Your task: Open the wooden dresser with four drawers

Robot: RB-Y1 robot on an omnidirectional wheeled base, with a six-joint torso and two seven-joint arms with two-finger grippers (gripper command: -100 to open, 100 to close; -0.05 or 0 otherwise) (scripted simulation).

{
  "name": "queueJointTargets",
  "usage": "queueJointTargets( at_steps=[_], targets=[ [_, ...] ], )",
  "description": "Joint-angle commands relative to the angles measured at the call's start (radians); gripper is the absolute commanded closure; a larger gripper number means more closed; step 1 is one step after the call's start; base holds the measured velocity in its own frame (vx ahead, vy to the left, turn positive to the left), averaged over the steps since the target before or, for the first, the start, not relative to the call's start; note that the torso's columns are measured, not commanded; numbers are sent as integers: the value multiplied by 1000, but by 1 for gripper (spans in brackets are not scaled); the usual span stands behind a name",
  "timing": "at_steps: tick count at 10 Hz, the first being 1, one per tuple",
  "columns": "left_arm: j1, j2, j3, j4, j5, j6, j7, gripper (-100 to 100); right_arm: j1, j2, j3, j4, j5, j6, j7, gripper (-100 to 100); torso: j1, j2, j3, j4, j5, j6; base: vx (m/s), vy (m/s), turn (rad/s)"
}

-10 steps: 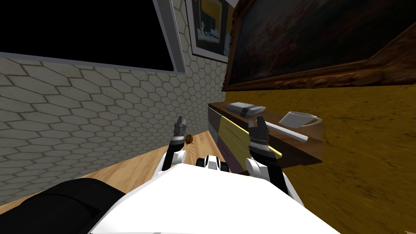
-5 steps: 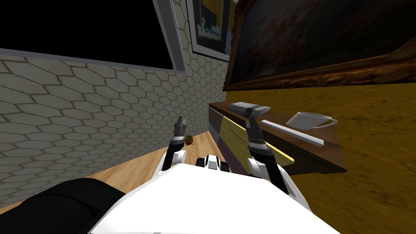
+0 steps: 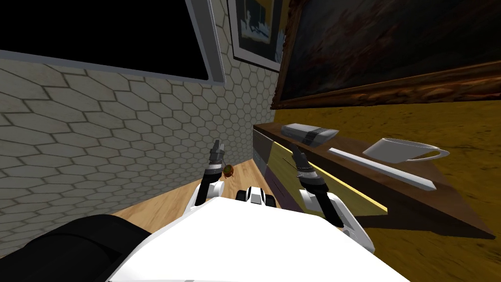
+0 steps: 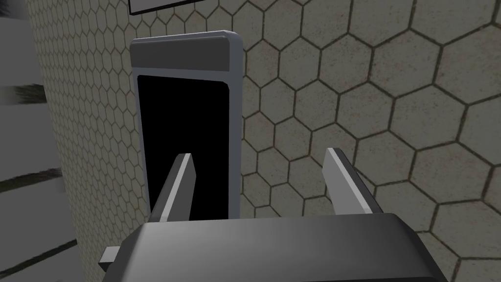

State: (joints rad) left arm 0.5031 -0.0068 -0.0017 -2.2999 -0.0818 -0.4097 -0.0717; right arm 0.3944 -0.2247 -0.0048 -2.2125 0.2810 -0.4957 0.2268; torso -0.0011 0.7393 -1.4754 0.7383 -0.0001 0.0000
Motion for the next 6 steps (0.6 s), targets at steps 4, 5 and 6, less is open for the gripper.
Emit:
queueJointTargets(
  at_steps=[4, 5, 6],
  targets=[
    [0, 0, 0, 0, 0, 0, 0, 0, -48, -83, -22, 70, 158, -53, 46, -100, 1, -2, -1, 0, 0, 0, 71, 80, -20],
    [0, 0, 0, 0, 0, 0, 0, 0, -48, -83, -22, 70, 179, -53, 46, -100, 3, -3, -2, -1, 1, 0, 71, 92, -13],
    [0, 0, 0, 0, 0, 0, 0, 0, -62, -103, -27, 89, 213, -66, 59, -100, 2, -1, -1, 0, 0, 0, 56, 94, -16]
  ],
)
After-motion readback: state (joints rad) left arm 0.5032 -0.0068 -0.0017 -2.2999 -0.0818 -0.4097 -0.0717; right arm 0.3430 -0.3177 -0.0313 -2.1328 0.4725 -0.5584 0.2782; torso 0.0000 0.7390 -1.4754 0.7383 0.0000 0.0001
